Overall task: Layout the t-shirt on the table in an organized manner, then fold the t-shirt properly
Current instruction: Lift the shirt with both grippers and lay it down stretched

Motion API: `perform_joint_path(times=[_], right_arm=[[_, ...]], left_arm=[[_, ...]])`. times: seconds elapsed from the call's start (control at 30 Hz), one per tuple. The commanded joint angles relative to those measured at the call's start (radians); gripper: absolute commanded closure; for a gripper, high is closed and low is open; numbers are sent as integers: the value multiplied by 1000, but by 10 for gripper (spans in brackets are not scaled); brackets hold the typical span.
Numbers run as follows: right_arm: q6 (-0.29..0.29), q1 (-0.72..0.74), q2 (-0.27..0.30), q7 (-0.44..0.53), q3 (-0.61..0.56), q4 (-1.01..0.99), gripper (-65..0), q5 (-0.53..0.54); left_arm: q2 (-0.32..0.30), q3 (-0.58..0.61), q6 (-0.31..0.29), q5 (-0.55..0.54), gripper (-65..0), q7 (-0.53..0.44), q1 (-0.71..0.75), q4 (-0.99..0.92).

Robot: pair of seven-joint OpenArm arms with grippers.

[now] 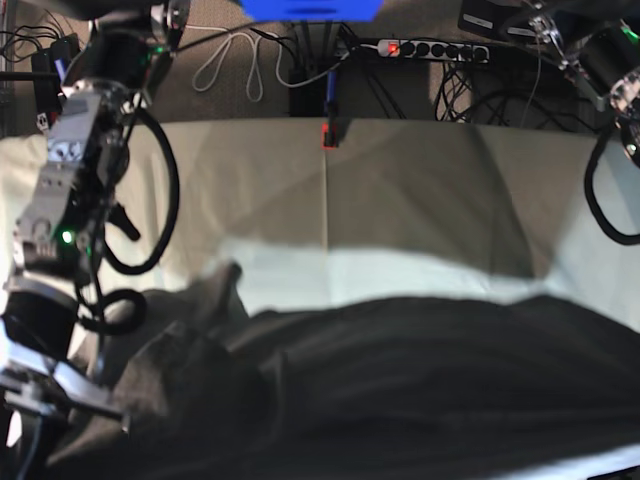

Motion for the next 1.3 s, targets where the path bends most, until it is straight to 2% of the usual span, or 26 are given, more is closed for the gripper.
perform_joint_path(times=[0.0,0.17,0.27,0.43,0.57,0.67,0.73,0.83,0.9,1.0,1.07,1.17,1.27], right_arm=[[-3,48,3,18,-2,-5,0,0],[-3,159,4,7,-16,-128,0,-1],[-1,217,9,-61,-16,-198,0,-1],[-1,352,23,-74,-36,-505,0,0],[-1,429,62,-74,-62,-746,0,0],[-1,552,64,-65,-93,-1004,0,0],[-1,625,78,-22,-111,-1174,0,0],[-1,654,98,19,-122,-1274,0,0],[-1,688,112,19,-120,-1351,0,0],[-1,760,104,24,-120,-1498,-4,0],[-1,780,104,21,-130,-1530,-54,0],[-1,739,121,19,-131,-1501,-174,0],[-1,702,138,19,-130,-1484,-298,0]], left_arm=[[-9,2,-3,-1,-1,-36,-25,10],[-10,131,-3,33,-1,-31,-86,5],[-3,206,-3,114,-1,-31,-132,-25],[45,332,-3,219,-1,-34,-233,-210],[74,343,-3,280,-1,-34,-302,-354],[85,343,-3,295,-1,-34,-425,-593],[100,343,-3,294,-1,-34,-488,-710],[94,343,-3,294,-13,-25,-520,-813],[97,345,-3,295,-66,-31,-540,-886],[91,381,-3,292,-196,-34,-620,-1072],[94,409,-3,289,-289,-28,-652,-1107],[89,423,-3,285,-430,-34,-620,-1095],[89,427,-3,291,-528,-34,-603,-1073]])
